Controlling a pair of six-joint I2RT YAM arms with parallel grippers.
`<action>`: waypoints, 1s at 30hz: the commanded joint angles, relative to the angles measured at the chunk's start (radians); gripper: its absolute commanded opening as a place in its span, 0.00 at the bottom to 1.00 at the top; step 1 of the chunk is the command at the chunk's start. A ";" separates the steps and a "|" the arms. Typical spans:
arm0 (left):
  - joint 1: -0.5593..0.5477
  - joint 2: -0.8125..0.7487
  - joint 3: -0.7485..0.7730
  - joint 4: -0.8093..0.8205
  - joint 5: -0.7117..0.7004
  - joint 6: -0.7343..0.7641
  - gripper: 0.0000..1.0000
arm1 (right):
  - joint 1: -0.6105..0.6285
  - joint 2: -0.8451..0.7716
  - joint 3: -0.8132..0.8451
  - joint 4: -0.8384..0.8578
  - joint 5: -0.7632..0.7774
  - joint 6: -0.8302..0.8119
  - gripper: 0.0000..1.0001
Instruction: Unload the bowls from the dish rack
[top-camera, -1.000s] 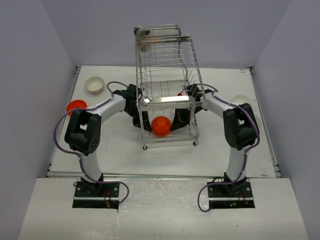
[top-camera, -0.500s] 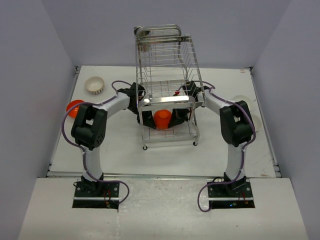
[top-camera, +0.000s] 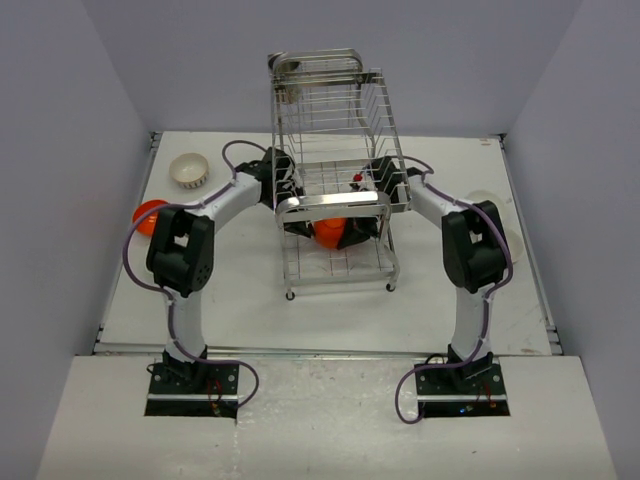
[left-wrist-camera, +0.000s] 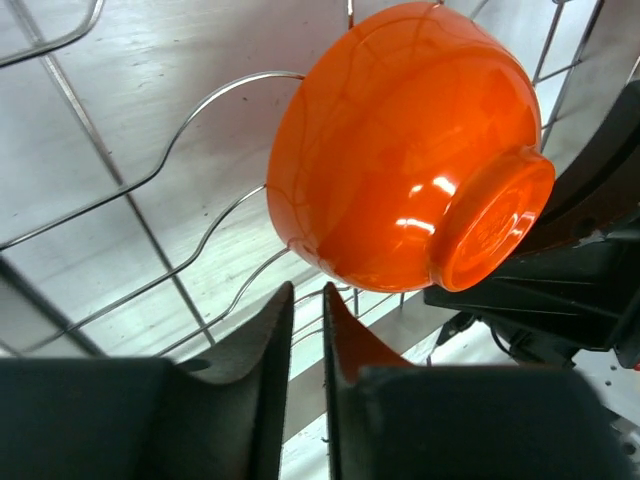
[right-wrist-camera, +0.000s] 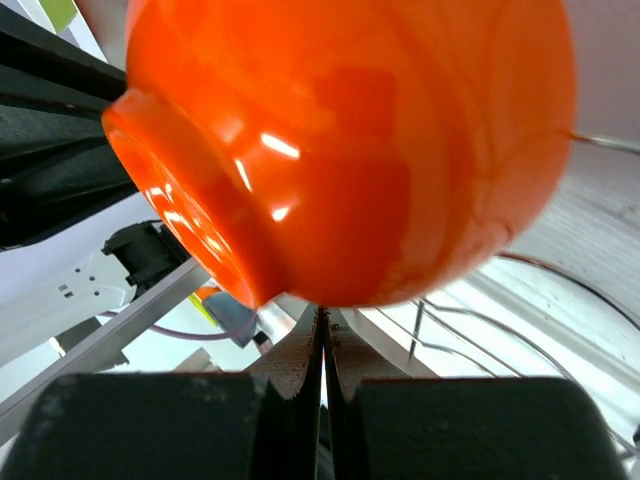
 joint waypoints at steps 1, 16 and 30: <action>-0.003 -0.063 0.027 -0.041 -0.071 -0.007 0.21 | -0.030 -0.090 -0.021 -0.004 0.010 0.003 0.00; 0.062 -0.078 -0.111 0.186 0.059 -0.096 0.66 | -0.120 -0.102 0.017 -0.033 -0.016 -0.010 0.00; 0.098 -0.134 -0.370 0.669 0.263 -0.307 0.73 | -0.131 -0.026 0.124 -0.055 -0.020 0.003 0.00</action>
